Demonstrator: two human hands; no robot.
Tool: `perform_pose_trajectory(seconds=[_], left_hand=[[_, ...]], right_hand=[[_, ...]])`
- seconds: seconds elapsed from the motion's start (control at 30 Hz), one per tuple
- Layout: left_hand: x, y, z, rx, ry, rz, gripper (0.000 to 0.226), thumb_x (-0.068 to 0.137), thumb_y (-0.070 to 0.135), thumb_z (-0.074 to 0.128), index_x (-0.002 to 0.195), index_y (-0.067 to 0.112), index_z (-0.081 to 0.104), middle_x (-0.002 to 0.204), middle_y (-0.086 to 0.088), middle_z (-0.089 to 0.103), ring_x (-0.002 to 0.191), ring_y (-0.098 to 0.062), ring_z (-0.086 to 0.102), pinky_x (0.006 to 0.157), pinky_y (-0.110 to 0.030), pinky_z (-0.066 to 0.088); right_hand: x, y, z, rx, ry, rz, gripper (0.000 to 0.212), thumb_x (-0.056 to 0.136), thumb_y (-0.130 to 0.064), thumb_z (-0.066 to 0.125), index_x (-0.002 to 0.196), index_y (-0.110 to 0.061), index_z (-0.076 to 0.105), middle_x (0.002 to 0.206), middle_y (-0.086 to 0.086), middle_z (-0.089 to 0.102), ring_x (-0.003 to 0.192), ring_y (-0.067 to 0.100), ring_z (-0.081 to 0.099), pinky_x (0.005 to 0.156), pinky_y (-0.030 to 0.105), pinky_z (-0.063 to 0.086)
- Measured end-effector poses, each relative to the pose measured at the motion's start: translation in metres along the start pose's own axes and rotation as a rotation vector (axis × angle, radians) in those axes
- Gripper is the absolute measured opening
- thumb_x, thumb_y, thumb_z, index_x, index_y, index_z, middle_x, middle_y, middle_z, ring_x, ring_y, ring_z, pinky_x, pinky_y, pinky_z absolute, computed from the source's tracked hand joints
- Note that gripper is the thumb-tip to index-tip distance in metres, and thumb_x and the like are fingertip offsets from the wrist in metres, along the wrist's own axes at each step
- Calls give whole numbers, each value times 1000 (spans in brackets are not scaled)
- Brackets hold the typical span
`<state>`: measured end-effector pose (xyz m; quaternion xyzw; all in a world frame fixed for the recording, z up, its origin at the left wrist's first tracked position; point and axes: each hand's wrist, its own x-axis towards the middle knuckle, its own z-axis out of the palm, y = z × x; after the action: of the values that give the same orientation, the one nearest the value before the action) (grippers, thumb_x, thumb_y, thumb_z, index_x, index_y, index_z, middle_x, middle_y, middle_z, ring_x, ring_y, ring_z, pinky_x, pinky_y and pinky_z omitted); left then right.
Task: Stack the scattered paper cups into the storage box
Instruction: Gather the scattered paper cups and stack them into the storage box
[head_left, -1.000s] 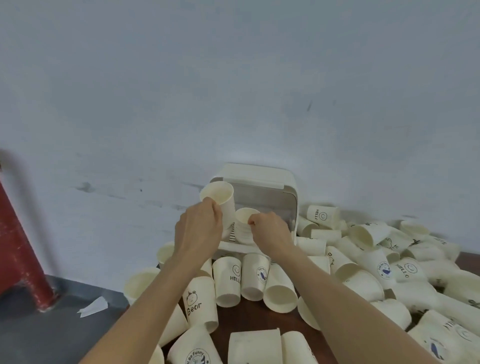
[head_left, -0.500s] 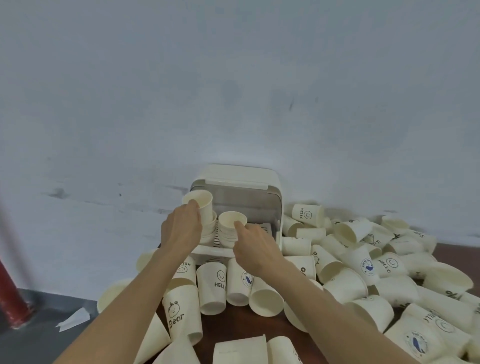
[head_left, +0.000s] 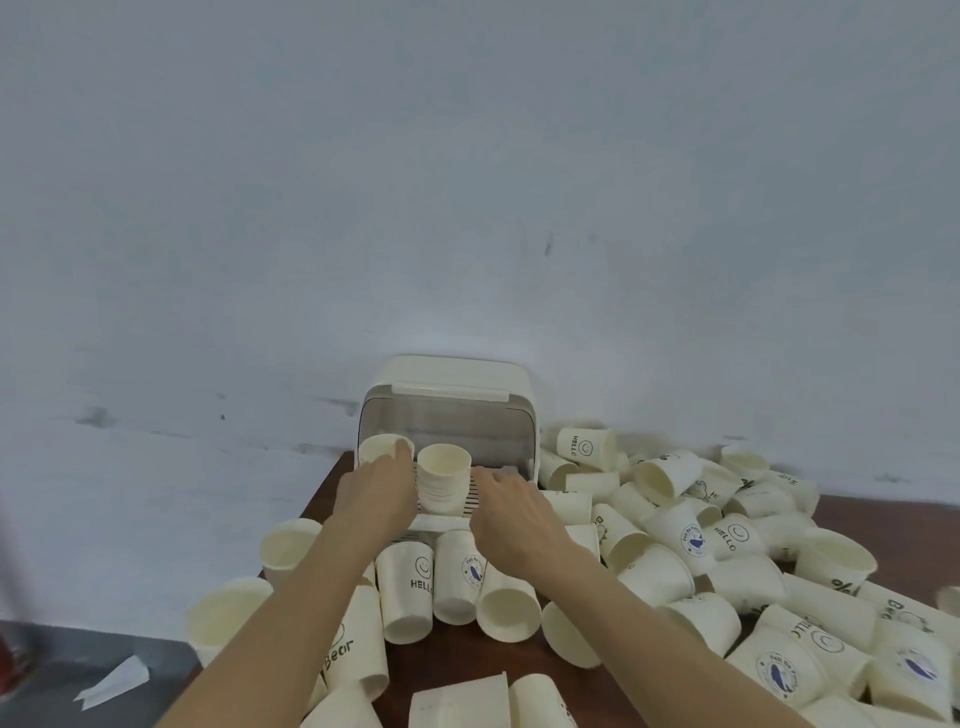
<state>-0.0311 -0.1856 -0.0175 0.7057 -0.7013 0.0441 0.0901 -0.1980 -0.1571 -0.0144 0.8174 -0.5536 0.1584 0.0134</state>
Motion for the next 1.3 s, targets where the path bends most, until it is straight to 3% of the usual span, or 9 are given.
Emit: perform_pose_trajectory(seconds=[0.2,0.4,0.53,0.6,0.7,0.83,1.03,1.17,1.3], left_hand=[[-50,36,-33,-149,105,117,41,95,19,42,135,13,34,122,-5,55,103,-28,58,68,-35,39],[-110,59,-51,-277,179,169,44,98,27,39,140,20,28,125,0,52,102,-25,58,73,-36,46],[-146,75,-57,-334,199,201,39,99,31,39,136,21,34,120,2,53,100,-21,58,70,-31,43],[-161,83,-58,-357,208,223,33,98,32,39,130,22,39,114,4,54,98,-20,58,73,-33,47],[-178,98,-59,-396,183,245,33,98,32,38,130,24,41,112,6,55,101,-19,57,81,-38,49],[-192,121,-58,-425,157,290,35,99,32,37,133,27,39,111,9,54,101,-17,55,81,-35,48],[-195,153,-45,-436,97,340,34,98,34,36,131,30,42,113,10,57,106,-16,55,87,-38,47],[-188,169,-30,-434,60,402,32,98,30,37,128,26,47,108,10,59,103,-12,55,86,-33,44],[-171,177,-16,-426,-3,430,32,99,32,37,129,29,47,110,8,59,106,-13,55,86,-33,45]], right_hand=[[-27,-3,-22,16,21,31,12,86,-9,44,98,-12,44,104,9,58,89,26,51,73,33,37],[-73,0,-47,150,51,93,36,89,-11,45,124,-11,49,115,8,58,106,26,53,82,35,43],[-106,10,-53,219,74,145,25,87,-14,44,111,-14,52,99,4,61,93,23,57,78,36,49],[-122,13,-58,234,74,159,30,88,-14,44,117,-13,50,103,5,62,98,24,56,79,33,46],[-141,21,-64,247,100,150,33,89,-15,45,121,-13,50,102,6,63,99,25,56,83,36,46],[-159,35,-70,275,122,161,41,91,-16,47,132,-14,47,110,3,62,107,21,55,90,32,44],[-169,63,-66,299,146,202,42,89,-17,47,131,-14,49,109,3,63,105,20,55,90,33,45],[-170,91,-54,262,139,270,25,85,-19,47,109,-17,55,95,0,63,92,22,57,82,39,48],[-150,126,-45,179,72,351,37,88,-17,46,123,-15,52,104,5,64,100,25,58,83,35,48]])
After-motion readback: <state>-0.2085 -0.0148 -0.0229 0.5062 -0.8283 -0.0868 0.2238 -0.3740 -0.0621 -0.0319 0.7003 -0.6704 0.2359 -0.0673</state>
